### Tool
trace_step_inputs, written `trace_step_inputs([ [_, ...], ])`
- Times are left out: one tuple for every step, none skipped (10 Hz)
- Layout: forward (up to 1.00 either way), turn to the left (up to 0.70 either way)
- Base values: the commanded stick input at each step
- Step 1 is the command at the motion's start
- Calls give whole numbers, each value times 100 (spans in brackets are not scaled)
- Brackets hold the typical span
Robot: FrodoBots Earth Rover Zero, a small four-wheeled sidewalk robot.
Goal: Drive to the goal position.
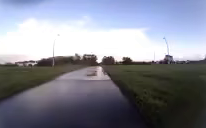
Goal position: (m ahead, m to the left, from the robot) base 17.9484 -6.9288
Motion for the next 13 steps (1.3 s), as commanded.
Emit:
trace_step_inputs([
  [45, 27],
  [45, 26],
  [45, 6],
  [45, 0],
  [45, 0],
  [45, 0],
  [45, 0],
  [45, 0],
  [45, 0],
  [45, 0],
  [45, 0],
  [45, 0],
  [45, 0],
])
